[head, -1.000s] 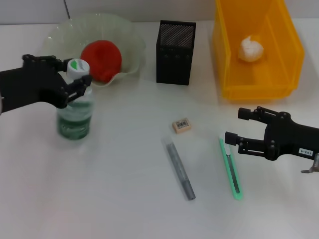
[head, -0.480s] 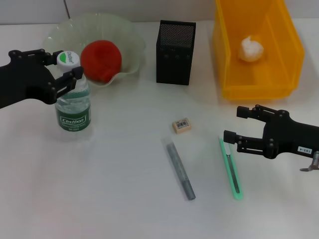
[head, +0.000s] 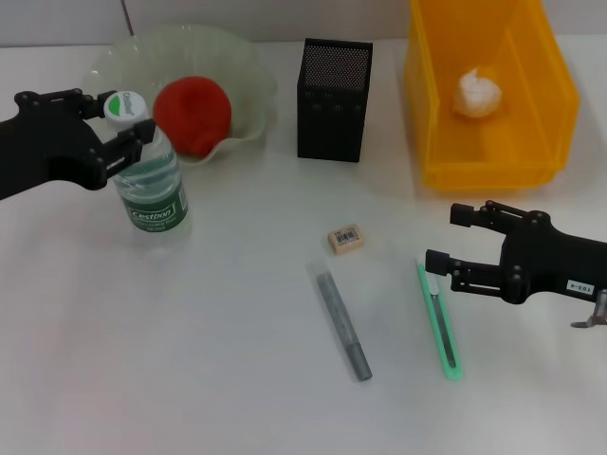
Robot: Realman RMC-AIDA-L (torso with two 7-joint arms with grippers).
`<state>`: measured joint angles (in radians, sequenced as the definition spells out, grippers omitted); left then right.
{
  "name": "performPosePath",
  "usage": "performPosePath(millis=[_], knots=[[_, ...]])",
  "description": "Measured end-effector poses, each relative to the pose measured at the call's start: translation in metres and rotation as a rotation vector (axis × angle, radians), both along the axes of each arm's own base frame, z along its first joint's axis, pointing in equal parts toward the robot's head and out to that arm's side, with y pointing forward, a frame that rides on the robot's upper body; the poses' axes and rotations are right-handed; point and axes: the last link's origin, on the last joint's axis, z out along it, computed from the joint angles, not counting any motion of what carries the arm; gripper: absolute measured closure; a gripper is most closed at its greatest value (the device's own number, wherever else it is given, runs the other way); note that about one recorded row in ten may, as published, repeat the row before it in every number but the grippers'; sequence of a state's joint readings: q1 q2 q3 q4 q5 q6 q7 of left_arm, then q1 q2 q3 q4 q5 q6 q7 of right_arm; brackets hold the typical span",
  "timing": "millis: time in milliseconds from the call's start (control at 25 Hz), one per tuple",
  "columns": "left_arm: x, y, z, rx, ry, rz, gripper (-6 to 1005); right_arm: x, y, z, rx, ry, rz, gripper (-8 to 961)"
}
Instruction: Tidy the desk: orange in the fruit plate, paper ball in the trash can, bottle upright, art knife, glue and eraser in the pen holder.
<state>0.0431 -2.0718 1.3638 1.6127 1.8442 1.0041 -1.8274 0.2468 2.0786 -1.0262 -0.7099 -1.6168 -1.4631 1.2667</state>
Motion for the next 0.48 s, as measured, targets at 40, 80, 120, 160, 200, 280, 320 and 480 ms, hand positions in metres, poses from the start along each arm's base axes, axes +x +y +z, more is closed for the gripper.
performPosePath(millis=[40,80,120,160,200,280,320,480], knots=[[-0.0006,0.0007,0.0003,0.001,-0.012,0.008,470,0.0001,-0.0001,0.0,0.0,0.0,-0.001,125],[-0.0017,0.0023,0.0005,0.002,-0.033,0.019,468,0.0003,-0.0002,0.0,0.0,0.0,-0.002,125],[-0.0017,0.0023,0.0005,0.002,-0.033,0.019,467,0.0003,-0.0002,0.0,0.0,0.0,-0.002,125],[-0.0027,0.0034,0.0006,0.002,-0.037,0.023,465,0.0005,-0.0003,0.0,0.0,-0.001,-0.002,125],[-0.0027,0.0034,0.0006,0.002,-0.037,0.023,463,0.0005,-0.0003,0.0,0.0,-0.001,-0.002,125],[-0.0037,0.004,-0.0006,0.0,-0.036,0.023,460,0.0008,-0.0008,0.0,0.0,0.0,-0.003,125],[-0.0037,0.004,-0.0006,0.0,-0.036,0.023,458,0.0008,-0.0008,0.0,0.0,0.0,-0.003,125],[-0.0056,0.0049,-0.0022,-0.005,-0.037,0.027,451,0.0011,-0.0015,0.0003,-0.001,0.001,-0.006,125]])
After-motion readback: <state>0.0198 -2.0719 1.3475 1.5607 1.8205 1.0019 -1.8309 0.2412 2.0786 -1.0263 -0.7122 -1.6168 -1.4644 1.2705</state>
